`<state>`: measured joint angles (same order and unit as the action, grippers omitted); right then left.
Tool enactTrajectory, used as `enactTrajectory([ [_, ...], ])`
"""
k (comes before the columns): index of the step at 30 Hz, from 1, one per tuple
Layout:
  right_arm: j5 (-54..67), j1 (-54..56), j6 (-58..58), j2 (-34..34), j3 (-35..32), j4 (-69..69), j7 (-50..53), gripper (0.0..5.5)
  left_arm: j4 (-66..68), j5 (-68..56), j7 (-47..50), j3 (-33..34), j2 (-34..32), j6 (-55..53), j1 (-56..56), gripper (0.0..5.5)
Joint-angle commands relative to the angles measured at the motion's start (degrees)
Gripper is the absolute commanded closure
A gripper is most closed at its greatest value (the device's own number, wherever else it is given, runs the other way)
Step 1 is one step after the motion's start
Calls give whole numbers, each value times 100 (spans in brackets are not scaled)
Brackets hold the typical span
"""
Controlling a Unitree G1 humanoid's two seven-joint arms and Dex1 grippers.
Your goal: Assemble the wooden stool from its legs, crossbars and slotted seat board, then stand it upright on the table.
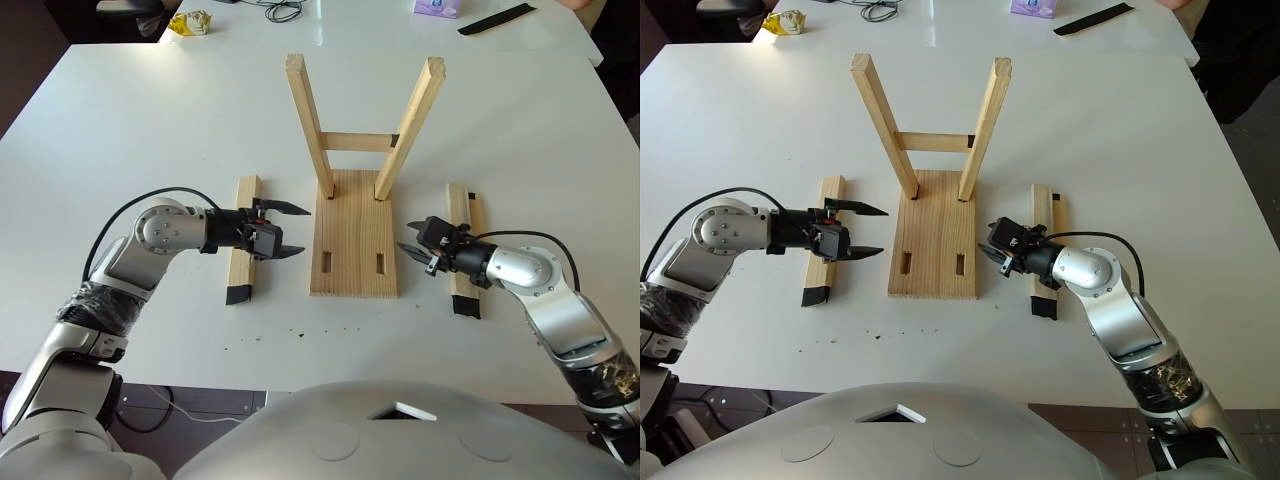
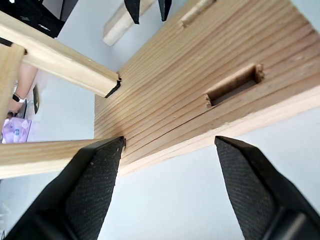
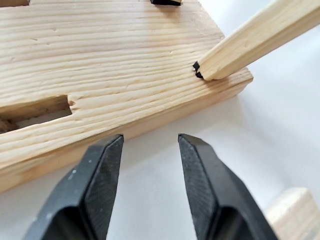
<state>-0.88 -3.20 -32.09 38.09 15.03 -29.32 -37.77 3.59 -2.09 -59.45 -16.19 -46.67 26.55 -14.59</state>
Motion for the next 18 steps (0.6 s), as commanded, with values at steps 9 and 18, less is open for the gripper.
enactTrajectory([
  [9, 1185, -199, -3346, -334, -3308, -1831, 814, 347, -2416, -2065, 2245, 2458, 390, -4193, 1252, 213],
  [18, 1085, -297, -3932, -1001, -2689, -1207, 1695, 254, -2992, -1669, 2943, 2195, 879, -4741, 1429, 214],
])
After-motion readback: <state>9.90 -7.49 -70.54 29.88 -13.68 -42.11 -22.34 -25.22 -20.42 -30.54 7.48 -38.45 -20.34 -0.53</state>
